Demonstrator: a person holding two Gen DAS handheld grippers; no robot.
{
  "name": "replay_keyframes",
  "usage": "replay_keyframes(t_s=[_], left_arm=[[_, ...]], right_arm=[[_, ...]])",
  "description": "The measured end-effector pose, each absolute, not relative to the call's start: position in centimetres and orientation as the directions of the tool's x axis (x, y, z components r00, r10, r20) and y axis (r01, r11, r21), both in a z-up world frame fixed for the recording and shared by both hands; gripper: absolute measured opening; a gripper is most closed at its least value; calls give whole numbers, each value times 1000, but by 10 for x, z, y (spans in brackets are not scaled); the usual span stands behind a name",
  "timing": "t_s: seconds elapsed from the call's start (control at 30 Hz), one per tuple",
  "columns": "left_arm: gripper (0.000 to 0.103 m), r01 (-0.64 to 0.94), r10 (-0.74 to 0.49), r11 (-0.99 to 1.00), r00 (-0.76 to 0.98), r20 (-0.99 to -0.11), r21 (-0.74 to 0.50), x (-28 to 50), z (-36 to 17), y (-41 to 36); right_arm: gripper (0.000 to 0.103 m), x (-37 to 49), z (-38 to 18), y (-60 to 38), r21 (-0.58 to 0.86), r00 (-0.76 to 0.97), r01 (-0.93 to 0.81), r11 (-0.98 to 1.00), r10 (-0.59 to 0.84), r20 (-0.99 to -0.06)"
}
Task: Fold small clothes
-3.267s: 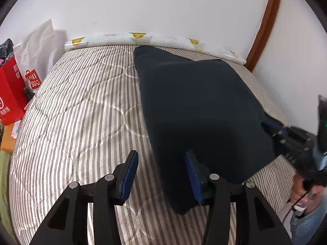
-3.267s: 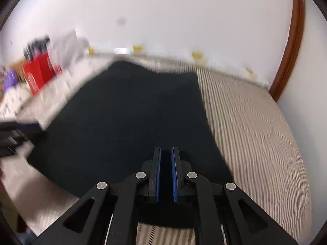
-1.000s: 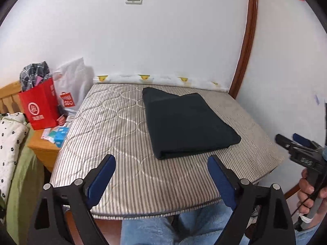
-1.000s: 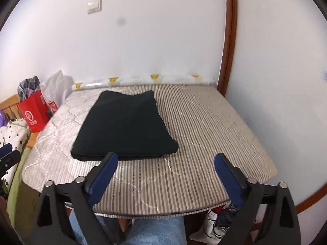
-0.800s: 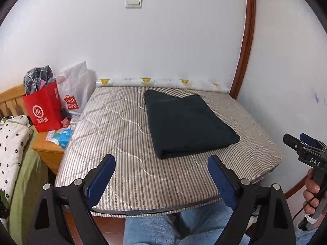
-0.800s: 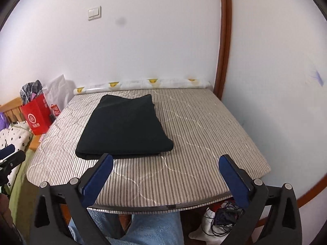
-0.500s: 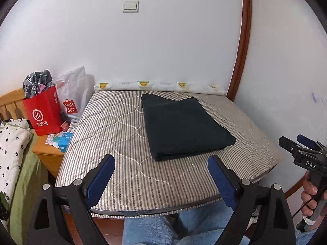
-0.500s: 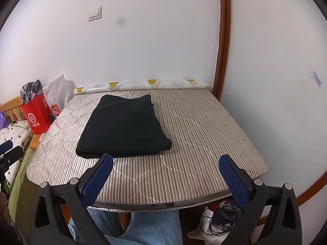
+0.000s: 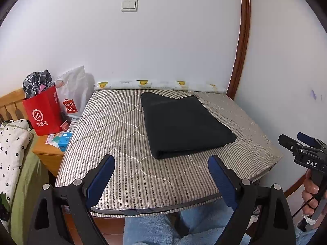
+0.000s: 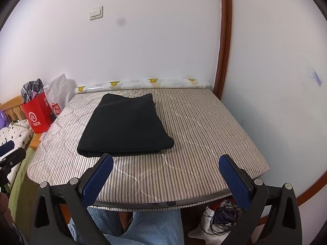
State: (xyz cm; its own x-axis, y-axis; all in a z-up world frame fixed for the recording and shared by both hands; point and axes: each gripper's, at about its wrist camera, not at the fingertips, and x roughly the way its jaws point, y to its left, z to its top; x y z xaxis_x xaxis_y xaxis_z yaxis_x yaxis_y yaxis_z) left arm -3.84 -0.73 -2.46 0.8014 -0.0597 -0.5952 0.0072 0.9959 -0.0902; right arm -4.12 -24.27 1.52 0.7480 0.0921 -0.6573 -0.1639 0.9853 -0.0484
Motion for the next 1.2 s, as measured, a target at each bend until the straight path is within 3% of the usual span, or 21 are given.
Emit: replay_keyframes(t_s=[1.2], left_arm=[[93, 12, -64, 996, 804, -591, -92, -40, -24, -8]], right_arm=[[102, -45, 17, -243, -49, 750, -176, 983, 102, -654]])
